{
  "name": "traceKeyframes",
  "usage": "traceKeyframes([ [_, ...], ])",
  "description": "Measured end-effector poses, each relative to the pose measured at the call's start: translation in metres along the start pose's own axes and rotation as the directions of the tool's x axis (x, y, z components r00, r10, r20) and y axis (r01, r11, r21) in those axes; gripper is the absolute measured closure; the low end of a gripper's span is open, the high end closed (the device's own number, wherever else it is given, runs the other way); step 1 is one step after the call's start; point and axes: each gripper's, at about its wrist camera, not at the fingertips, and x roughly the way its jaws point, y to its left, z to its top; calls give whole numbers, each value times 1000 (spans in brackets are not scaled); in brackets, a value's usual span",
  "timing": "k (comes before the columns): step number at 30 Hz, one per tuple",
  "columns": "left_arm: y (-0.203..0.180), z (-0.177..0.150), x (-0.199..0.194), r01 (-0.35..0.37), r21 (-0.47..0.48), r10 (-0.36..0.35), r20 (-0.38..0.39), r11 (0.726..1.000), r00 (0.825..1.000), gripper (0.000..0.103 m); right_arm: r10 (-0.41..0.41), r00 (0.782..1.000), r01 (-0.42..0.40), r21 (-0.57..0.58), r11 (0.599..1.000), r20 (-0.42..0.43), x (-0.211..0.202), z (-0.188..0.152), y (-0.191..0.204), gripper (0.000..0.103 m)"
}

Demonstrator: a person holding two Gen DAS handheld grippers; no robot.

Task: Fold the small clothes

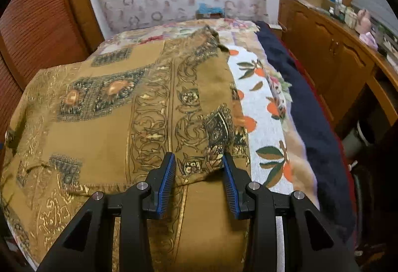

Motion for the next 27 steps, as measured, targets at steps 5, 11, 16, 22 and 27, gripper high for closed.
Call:
traceKeyframes([
  [5,11,0,3,-19,-14,19,0,1000,1000,22,-49,998,52,-60,997,35,0,-4,13,64],
  [11,21,9,26,-32,-14,31,-57,999,998,59,-59,998,62,-69,996,36,1,-7,17,63],
  [16,23,21,47,-56,9,56,-100,998,993,60,-68,997,71,-71,995,37,5,-6,22,70],
  [22,24,32,24,21,5,-21,-42,1000,999,100,0,997,8,-108,994,80,-19,7,27,97],
  [27,30,39,-14,71,-14,-71,34,997,997,100,61,988,-42,-139,989,139,-59,10,39,98],
])
